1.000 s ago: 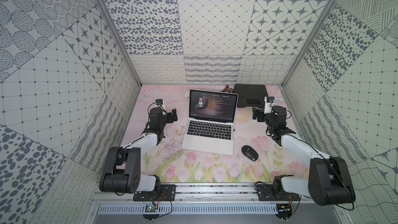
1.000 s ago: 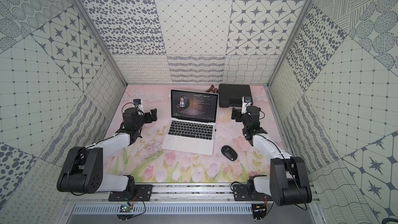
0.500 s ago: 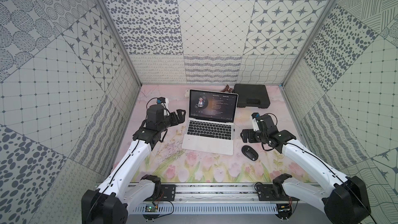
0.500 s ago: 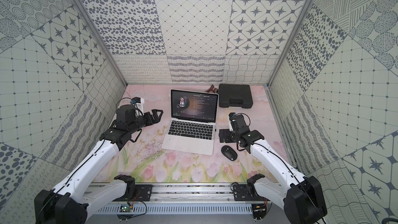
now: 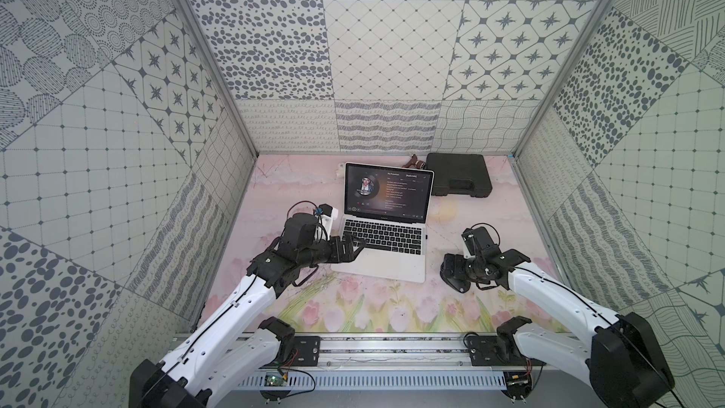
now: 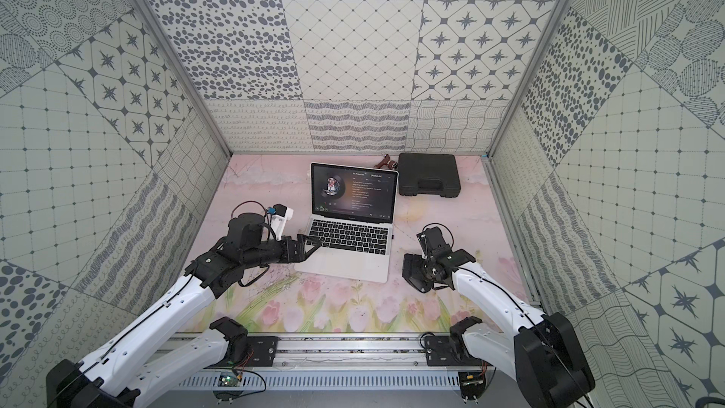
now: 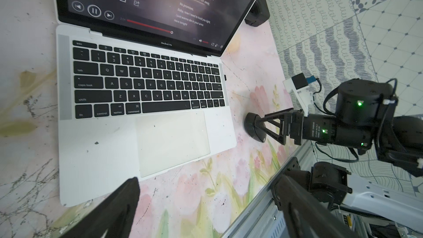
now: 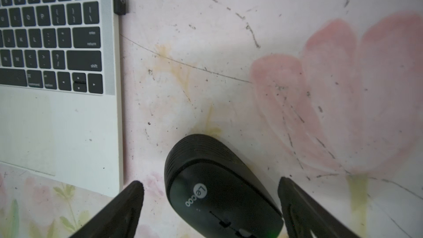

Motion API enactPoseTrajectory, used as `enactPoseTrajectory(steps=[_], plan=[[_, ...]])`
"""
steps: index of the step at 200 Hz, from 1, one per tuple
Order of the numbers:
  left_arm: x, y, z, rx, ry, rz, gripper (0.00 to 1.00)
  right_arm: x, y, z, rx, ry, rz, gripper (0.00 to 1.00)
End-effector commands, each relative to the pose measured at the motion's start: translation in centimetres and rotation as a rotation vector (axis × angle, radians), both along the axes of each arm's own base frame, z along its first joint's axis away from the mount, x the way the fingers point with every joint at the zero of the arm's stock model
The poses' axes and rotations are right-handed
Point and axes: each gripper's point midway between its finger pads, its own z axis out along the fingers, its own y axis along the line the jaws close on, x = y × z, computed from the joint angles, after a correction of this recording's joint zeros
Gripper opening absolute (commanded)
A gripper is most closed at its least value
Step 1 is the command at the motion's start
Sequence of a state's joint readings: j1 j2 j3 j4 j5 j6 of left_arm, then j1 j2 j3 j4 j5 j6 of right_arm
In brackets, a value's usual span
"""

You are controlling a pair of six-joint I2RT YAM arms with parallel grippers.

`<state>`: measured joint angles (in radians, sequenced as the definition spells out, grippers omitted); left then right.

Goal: Remove the wireless mouse receiver from the laptop
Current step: Pick up the mouse from the center of the board.

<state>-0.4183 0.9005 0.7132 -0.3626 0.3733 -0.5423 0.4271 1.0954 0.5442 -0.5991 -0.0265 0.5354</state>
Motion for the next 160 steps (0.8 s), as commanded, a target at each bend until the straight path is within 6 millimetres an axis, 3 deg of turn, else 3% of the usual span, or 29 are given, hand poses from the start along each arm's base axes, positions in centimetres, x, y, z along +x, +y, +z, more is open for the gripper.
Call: enactPoseTrajectory(steps=[1,26,51,77,122,160], plan=[[-1.6,-1.2,0.3,-0.045,0.034,-0.077,0.99,-0.3,0.6,-0.9,0.041,0.014,-0.018,0.97],[-1.9,-1.3,0.4,-0.048,0.031,-0.081,1.0,-1.8,2.5,-1.6,0.165,0.054,-0.012,0.97],[-2.1,-1.3,0.3,-0.051,0.028,-0.09,0.99,-3.1,2.8,-1.1,0.162,0.041,-0.016,0.97],[-2.2,-1.2,-0.2,-0.046,0.037,-0.09,1.0,-3.8,2.1,-1.0,0.068,0.026,0.0,0.97],[-2.2,-1.5,-0.6,-0.05,0.057,-0.104,0.99,-4.0,1.5,-2.5,-0.164,0.048,0.023,0.97],[-2.4,-1.4,-0.4,-0.047,0.034,-0.109,0.99,-2.9,1.4,-2.8,-0.287,-0.043,0.011,0.86]])
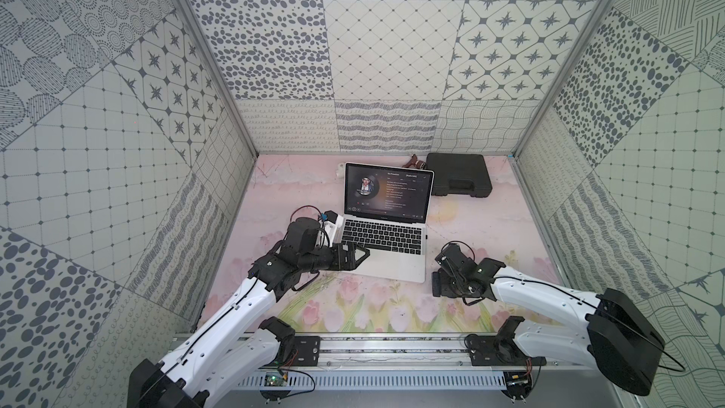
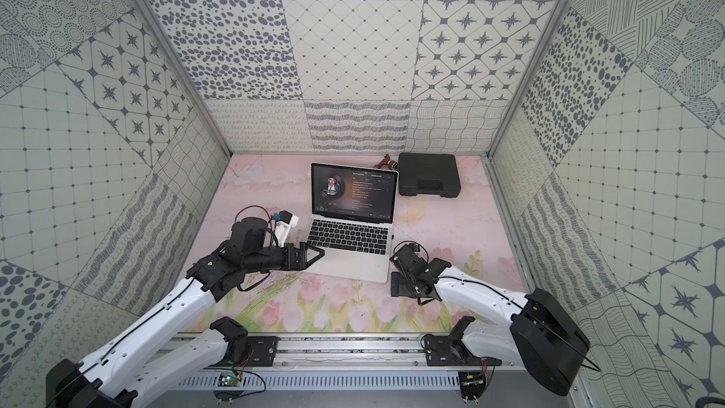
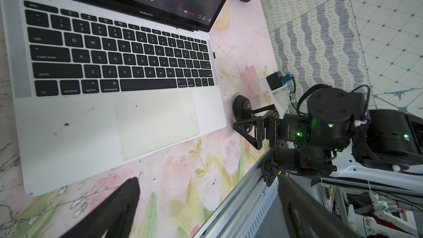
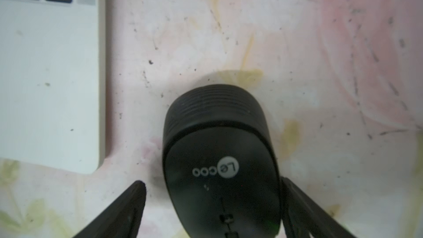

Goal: Remove the wireless mouse receiver from the laptop
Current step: Pick up the mouse from the center of the board.

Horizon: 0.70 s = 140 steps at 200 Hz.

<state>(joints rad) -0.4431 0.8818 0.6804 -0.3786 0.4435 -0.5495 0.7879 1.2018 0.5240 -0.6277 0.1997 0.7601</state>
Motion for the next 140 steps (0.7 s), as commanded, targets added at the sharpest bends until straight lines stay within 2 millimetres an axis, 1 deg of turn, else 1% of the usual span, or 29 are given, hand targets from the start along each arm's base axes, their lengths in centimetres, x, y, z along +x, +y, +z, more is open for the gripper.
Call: enactPoseTrajectory(steps=[1,19,45,60,83,87,105,115,126,140], plan=[[-0.4,-0.3,0.5,-0.018,-0.016,-0.032,0.99,1.0,-1.2,0.0,-0.098,-0.085,-0.05,0.85],[-0.5,-0.3,0.4,-0.011,-0.012,-0.035,0.99,0.8,-1.0,0.0,-0.102,-0.089,-0.044,0.78],[-0.3,0.0,0.2,0.003,-0.015,-0.016,1.0,0.5,-0.6,0.2,-0.075,-0.097,-0.033,0.59],[-0.1,0.0,0.0,0.012,-0.014,-0.013,0.99,0.8,-0.4,0.9,-0.06,-0.12,-0.018,0.54],[0.4,-0.4,0.2,0.014,0.004,-0.026,0.99,1.2,-0.2,2.8,-0.041,-0.169,0.012,0.5],[0.4,-0.6,0.2,0.011,0.009,-0.032,0.99,1.8,0.4,4.0,-0.018,-0.196,0.021,0.49],[0.7,-1.4,1.0,-0.011,0.024,-0.068,0.99,2.4,1.4,7.1,0.022,-0.259,0.078,0.47],[0.7,-2.1,1.7,-0.033,0.029,-0.107,1.0,2.6,2.4,9.1,0.062,-0.296,0.138,0.46],[0.7,-3.0,2.8,-0.064,0.031,-0.161,1.0,2.7,4.3,11.4,0.127,-0.337,0.229,0.46],[0.6,-4.2,3.8,-0.097,0.06,-0.234,1.0,2.2,7.0,13.9,0.214,-0.365,0.379,0.45]])
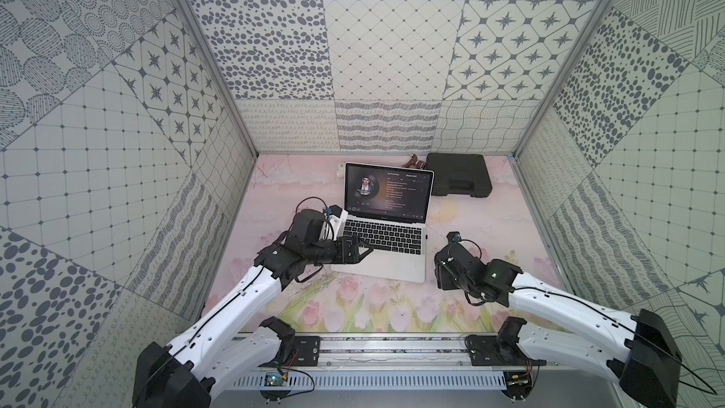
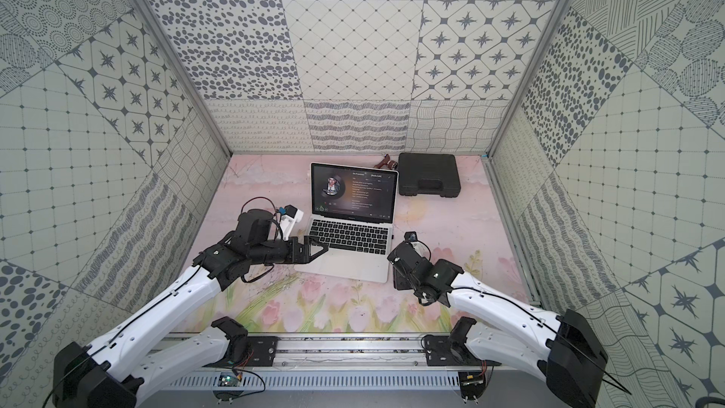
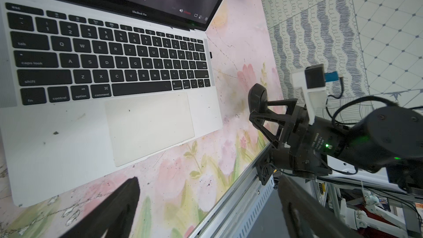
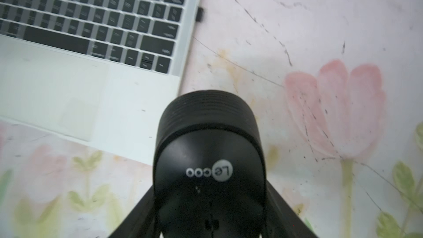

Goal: Remove the wireless mouse receiver from the laptop
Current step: Pick up the mouse from the center of the board.

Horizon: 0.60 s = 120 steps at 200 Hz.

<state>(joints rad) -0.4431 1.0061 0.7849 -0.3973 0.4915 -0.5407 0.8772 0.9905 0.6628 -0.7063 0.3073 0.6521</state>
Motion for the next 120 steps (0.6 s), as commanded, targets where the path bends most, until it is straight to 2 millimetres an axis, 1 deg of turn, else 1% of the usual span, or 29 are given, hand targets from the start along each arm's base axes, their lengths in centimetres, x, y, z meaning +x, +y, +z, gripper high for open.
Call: enactPoseTrajectory(steps=[1,8,11,23,51,70,88,103,120], plan=[[-0.8,-2.8,3.0,-0.098,0.02,-0.196,0.99,0.1,4.4,5.2,0.106,-0.103,0.255,0.45],[-0.7,-3.4,3.6,-0.118,0.028,-0.229,0.99,-0.4,5.7,6.3,0.129,-0.113,0.33,0.45],[-1.0,-3.4,3.4,-0.116,0.058,-0.236,1.0,-0.5,6.2,6.7,0.135,-0.116,0.359,0.45],[-1.0,-3.9,3.9,-0.132,0.083,-0.269,1.0,-1.2,8.0,7.9,0.137,-0.123,0.471,0.45],[-1.8,-4.6,5.1,-0.185,0.131,-0.332,1.0,-2.6,11.5,9.3,0.118,-0.115,0.654,0.45],[-2.3,-4.7,5.2,-0.204,0.157,-0.35,1.0,-3.5,13.6,10.3,0.147,-0.115,0.744,0.45],[-3.0,-4.7,5.3,-0.222,0.178,-0.373,0.99,-3.8,14.9,11.4,0.201,-0.128,0.786,0.45],[-3.7,-4.5,5.0,-0.212,0.198,-0.384,0.99,-4.0,15.4,12.3,0.23,-0.145,0.804,0.45],[-4.5,-4.5,4.9,-0.221,0.213,-0.414,0.95,-4.3,15.7,13.1,0.258,-0.153,0.826,0.45]])
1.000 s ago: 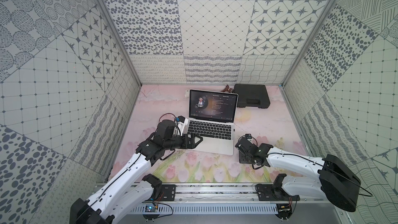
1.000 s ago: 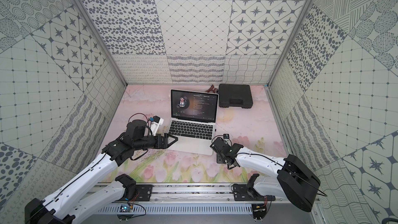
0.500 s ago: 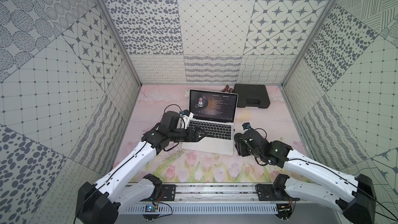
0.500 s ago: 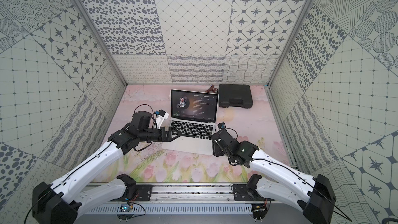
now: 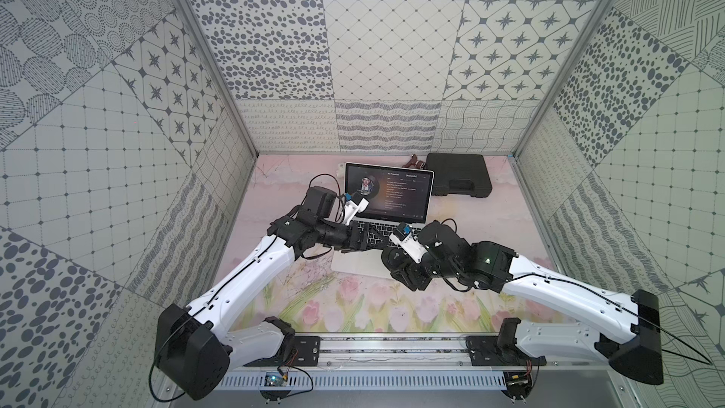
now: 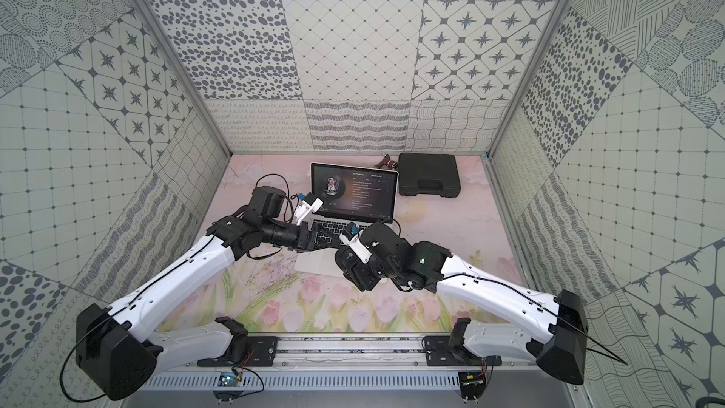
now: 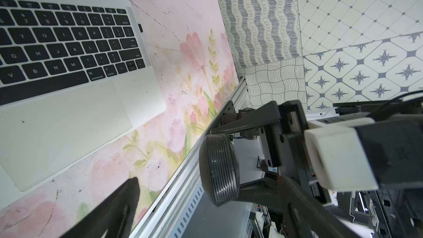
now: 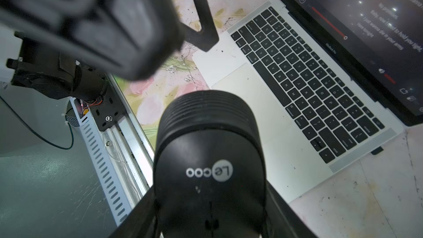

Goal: Remove the wireless mouse receiver from the laptop
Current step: Pick up the mouse from the center of the board, then adjust the mouse as needed.

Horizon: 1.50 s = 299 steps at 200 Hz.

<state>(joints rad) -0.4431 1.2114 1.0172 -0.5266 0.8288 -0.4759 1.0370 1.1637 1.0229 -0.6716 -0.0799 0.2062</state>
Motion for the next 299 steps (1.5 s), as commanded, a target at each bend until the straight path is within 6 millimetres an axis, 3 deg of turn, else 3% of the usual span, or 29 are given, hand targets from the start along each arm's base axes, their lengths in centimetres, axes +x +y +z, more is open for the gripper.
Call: enactPoseTrajectory(steps=[1,114,142,176,205,231,257,299], plan=[[-3.2,-0.2,0.7,-0.067,0.074,-0.138,0.95,-0.3,2.0,3.6,0.123,-0.048,0.081,0.45],[-4.3,-1.4,-0.2,-0.1,0.17,-0.206,0.79,-0.6,3.5,3.9,0.119,-0.038,0.154,0.45],[-4.5,-1.4,-0.1,-0.115,0.186,-0.216,0.62,-0.2,3.8,3.1,0.095,-0.032,0.15,0.45],[-4.7,-1.5,-0.3,-0.128,0.211,-0.222,0.32,0.6,3.8,2.8,0.076,-0.059,0.126,0.46],[-4.3,-1.9,-0.3,-0.154,0.252,-0.218,0.18,1.5,3.6,3.0,0.066,-0.108,0.097,0.73],[-2.7,-1.6,-0.8,-0.138,0.317,-0.13,0.15,2.8,1.7,3.6,0.029,-0.284,0.044,0.88],[-0.4,-0.8,-0.6,-0.158,0.382,-0.013,0.13,1.8,0.5,4.5,0.044,-0.575,0.099,0.97],[2.3,0.2,0.3,-0.283,0.534,0.113,0.1,0.1,0.8,3.3,-0.066,-1.01,0.218,0.97]])
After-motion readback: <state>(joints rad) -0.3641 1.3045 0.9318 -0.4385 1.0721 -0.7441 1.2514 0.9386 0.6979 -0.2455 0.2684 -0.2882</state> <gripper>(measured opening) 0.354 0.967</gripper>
